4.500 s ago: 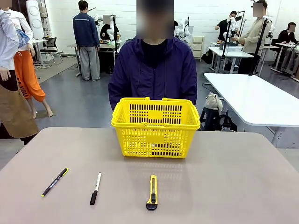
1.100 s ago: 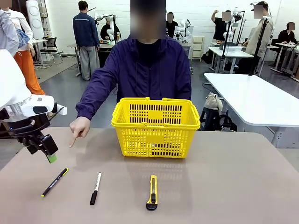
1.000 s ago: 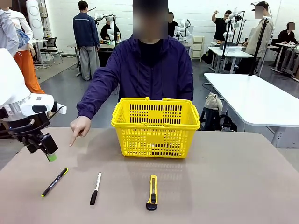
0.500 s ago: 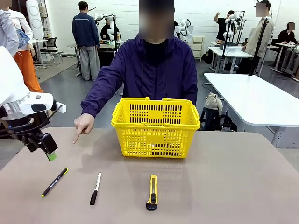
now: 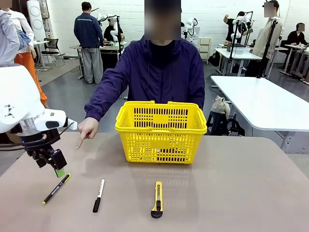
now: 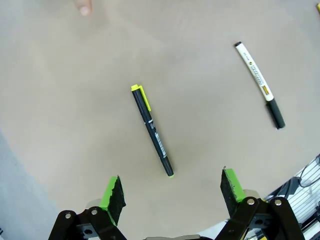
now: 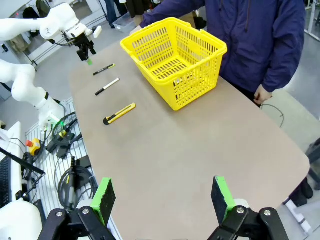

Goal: Place the items the person wants into the basket.
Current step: Pick up the item the person points to and place it in the Market Basket.

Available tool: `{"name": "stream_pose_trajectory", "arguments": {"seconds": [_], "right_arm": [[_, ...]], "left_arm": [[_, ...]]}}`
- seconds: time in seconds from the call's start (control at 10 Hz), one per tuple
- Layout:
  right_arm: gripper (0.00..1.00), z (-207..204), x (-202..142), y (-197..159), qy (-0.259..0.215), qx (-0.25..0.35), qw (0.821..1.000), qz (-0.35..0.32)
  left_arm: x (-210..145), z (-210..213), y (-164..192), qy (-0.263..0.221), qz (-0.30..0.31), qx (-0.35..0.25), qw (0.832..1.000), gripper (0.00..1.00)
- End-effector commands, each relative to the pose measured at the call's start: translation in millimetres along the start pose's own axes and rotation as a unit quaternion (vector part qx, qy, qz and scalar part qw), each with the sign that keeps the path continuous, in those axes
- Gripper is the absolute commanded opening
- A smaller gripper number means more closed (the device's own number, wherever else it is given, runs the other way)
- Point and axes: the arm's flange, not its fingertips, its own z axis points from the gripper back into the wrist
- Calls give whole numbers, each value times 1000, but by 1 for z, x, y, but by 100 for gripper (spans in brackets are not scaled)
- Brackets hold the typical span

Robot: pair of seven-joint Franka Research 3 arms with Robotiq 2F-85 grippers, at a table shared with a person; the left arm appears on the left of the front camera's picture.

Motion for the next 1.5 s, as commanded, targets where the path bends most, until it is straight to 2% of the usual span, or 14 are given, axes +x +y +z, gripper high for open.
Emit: {"name": "stream_pose_trajectory", "arguments": {"seconds": [0.0, 0.6, 1.0, 1.4], "right_arm": [[100, 0, 2, -3, 2, 5, 1000, 3], [100, 0, 2, -3, 2, 5, 1000, 3], [100, 0, 2, -3, 2, 5, 1000, 3], [100, 0, 2, -3, 2, 5, 1000, 3]], "left_arm": [[13, -18, 11, 10, -5, 0, 1000, 100], [11, -68, 14, 30, -11, -7, 999, 100], [5, -80, 3, 3, -22, 44, 999, 100], [4, -86, 3, -10, -12, 54, 998, 100]]}}
